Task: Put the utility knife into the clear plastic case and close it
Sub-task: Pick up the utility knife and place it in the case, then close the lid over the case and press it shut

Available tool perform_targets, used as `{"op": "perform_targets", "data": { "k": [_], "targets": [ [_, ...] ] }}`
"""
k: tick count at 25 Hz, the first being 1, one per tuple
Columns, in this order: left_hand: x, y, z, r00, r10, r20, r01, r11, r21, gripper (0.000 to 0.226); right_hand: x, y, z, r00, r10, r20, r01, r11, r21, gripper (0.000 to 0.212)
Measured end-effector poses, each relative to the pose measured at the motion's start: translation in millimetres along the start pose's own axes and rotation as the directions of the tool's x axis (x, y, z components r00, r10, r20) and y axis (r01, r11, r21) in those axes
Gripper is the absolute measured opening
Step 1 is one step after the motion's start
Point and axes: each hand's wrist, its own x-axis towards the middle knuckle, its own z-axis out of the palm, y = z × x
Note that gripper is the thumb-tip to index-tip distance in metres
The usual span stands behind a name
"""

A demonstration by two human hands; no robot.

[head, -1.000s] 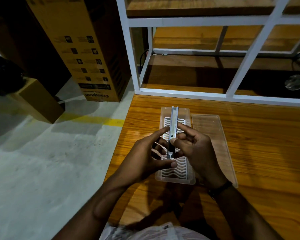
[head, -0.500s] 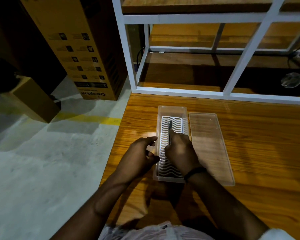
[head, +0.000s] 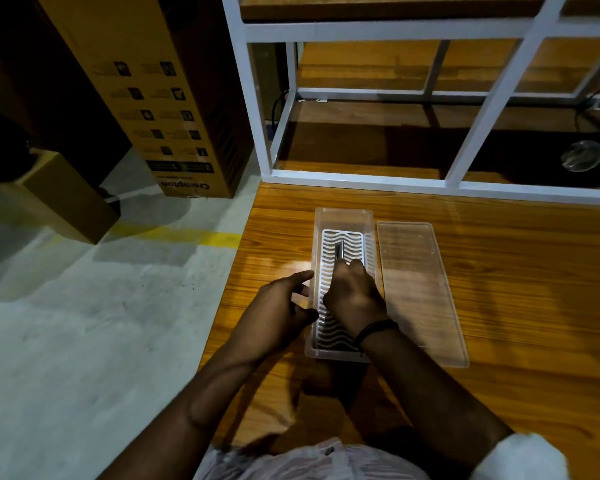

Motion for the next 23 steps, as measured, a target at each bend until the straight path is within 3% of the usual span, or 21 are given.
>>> {"op": "perform_targets", "data": {
  "k": [4, 9, 12, 14, 15, 16, 18, 20, 23],
  "targets": [
    [0, 0, 1, 1.000, 0.013, 0.003, -0.013, 1.000, 0.005, 0.075, 0, -3, -2, 0.999, 0.033, 0.028, -0.031, 0.998, -0.057, 0.041],
    [-1, 2, 4, 1.000, 0.019, 0.007, -0.019, 1.000, 0.017, 0.076, -8, -1, -4, 0.998, -0.050, 0.037, 0.056, 0.978, -0.203, 0.039],
    [-2, 3, 4, 1.000, 0.017, 0.000, -0.017, 1.000, 0.007, 0.075, -22, 8, -15, 0.963, -0.224, -0.150, 0.215, 0.974, -0.075, 0.046],
    [-3, 2, 4, 1.000, 0.027, -0.011, -0.027, 1.000, 0.015, 0.075, -27, 24, -24, 0.868, -0.278, -0.412, 0.290, 0.956, -0.036, 0.039],
    [-4, 2, 4, 0.999, 0.035, -0.012, -0.034, 0.999, 0.025, 0.074, -29, 35, -31, 0.839, -0.250, -0.484, 0.269, 0.963, -0.031, 0.037],
    [-5, 2, 4, 0.999, 0.042, -0.012, -0.041, 0.999, 0.033, 0.074, -30, 47, -40, 0.868, -0.156, -0.472, 0.179, 0.984, 0.005, 0.040],
    [-5, 2, 4, 0.999, 0.049, -0.008, -0.049, 0.998, 0.030, 0.072, -29, 75, -51, 0.940, 0.126, -0.316, -0.125, 0.992, 0.022, 0.053],
    [-5, 2, 5, 0.999, 0.047, -0.008, -0.047, 0.999, 0.026, 0.072, -32, 97, -55, 0.926, 0.332, -0.181, -0.348, 0.936, -0.061, 0.071],
    [-5, 1, 6, 0.999, 0.038, -0.016, -0.037, 0.999, 0.033, 0.071, -34, 109, -54, 0.877, 0.479, -0.048, -0.481, 0.867, -0.127, 0.100]
  ]
}}
